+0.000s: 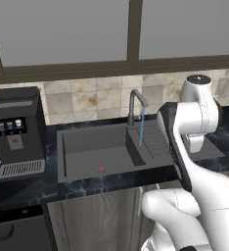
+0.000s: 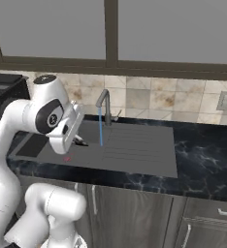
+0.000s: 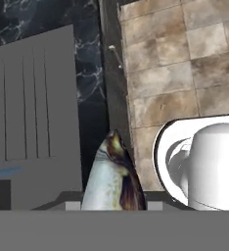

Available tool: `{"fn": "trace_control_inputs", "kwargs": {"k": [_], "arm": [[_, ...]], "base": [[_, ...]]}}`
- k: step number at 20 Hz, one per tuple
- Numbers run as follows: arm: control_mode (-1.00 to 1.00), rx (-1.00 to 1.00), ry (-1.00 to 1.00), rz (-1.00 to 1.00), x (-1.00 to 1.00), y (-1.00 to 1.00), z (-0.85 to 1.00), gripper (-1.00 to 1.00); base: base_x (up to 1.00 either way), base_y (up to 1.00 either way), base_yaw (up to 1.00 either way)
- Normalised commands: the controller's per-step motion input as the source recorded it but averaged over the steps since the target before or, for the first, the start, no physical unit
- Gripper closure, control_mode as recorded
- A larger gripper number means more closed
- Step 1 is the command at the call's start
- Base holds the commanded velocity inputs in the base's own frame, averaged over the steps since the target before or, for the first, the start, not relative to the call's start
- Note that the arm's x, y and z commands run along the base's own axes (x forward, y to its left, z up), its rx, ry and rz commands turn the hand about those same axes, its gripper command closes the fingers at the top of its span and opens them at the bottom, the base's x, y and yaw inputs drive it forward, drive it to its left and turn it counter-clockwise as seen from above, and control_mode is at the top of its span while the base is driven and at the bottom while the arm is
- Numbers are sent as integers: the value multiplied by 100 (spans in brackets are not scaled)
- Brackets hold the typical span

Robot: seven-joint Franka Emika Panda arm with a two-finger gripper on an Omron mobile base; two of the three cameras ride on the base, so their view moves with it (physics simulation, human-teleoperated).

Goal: Take the fish out of the fridge, briefly rinse it in the sink, and place it on the tray next to the sink.

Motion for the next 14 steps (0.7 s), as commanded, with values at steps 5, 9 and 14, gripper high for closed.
{"fn": "trace_control_inputs", "kwargs": {"k": [5, 9, 14], "arm": [[100, 0, 0, 0, 0, 0, 0, 100], [100, 0, 0, 0, 0, 0, 0, 100], [100, 0, 0, 0, 0, 0, 0, 100]], "base": [[-64, 98, 33], [0, 100, 25], [14, 100, 11]]}}
